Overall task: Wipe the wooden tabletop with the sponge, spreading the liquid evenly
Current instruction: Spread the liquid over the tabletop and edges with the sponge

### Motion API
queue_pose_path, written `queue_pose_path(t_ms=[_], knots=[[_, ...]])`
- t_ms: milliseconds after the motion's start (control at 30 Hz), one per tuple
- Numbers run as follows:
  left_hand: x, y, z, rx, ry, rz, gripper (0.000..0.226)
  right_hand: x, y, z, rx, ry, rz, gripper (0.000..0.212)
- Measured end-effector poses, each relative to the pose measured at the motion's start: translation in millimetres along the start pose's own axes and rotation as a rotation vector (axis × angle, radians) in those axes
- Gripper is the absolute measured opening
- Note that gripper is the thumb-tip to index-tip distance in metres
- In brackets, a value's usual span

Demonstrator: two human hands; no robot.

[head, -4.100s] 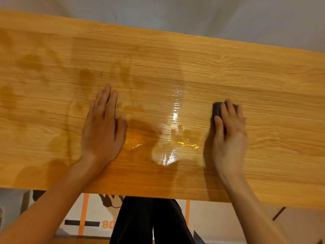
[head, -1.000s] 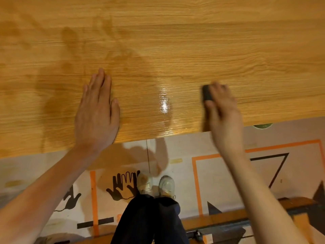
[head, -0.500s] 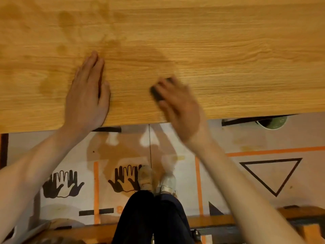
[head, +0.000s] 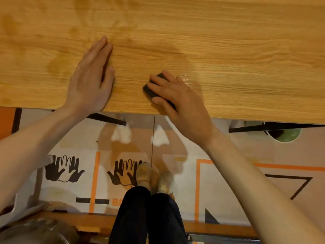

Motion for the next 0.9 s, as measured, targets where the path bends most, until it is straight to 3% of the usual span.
queue_pose_path(t_ms=[100,200,300,367,433,533,633,733,800,900], knots=[[0,-1,-1,0.004,0.000,-0.001,0.052,-31,-30,-32,-0.014,-0.003,-0.011,0.035],[-1,-1,-2,0.018,0.015,-0.010,0.052,-71,-63,-63,-0.009,0.211,-0.267,0.034],[-1,-2,-3,0.016,0.007,-0.016,0.052,-68,-47,-40,-0.018,0.392,-0.452,0.034],[-1,-3,-4,0.017,0.008,-0.018,0.052,-36,-12,-1,-0.055,0.364,-0.378,0.036],[-2,-3,-5,0.019,0.019,-0.017,0.052,-2,30,37,-0.086,0.253,-0.195,0.038],[-2,-3,-5,0.025,0.027,-0.014,0.052,15,48,49,-0.181,0.102,-0.010,0.042],[-2,-2,-3,0.031,0.014,-0.019,0.053,-20,7,11,-0.076,0.090,-0.110,0.038],[-2,-1,-1,0.029,0.008,-0.025,0.053,-69,-37,-37,0.001,0.283,-0.269,0.039],[-2,0,1,0.023,0.014,-0.030,0.053,-87,-41,-47,-0.011,0.295,-0.187,0.045],[-2,2,2,0.022,0.023,-0.039,0.054,-93,-42,-48,-0.169,0.152,0.011,0.057]])
Point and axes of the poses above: each hand's wrist, its own x-axis towards the middle knuckle, its own y-axis out of the palm, z = x × y, the point moved 6 cm from there along x, towards the middle knuckle, and after that the axes turned 3 degrees about z, right-handed, at the moved point
